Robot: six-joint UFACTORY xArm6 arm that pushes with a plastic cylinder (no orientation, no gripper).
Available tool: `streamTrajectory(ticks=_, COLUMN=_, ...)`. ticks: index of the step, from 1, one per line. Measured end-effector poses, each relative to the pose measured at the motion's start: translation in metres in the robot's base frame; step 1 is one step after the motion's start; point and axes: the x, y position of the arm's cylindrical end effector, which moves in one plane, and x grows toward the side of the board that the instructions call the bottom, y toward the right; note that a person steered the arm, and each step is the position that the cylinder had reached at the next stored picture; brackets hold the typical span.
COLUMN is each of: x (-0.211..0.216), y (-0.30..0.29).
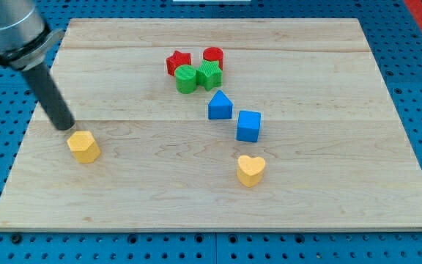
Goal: Slightly push the yellow hexagon to the left bottom of the board
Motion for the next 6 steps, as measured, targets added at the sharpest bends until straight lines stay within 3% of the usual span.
streamTrajectory(ticks=1, x=0.011, y=0.031)
streamTrajectory(ticks=2, x=0.066, y=0.029)
streamTrajectory(ticks=3, x=0.079, y=0.045)
streamTrajectory(ticks=4, x=0.054, y=0.071)
streamTrajectory(ticks=5, x=0.043, y=0.170)
streamTrajectory(ticks=6, x=0.066, y=0.262)
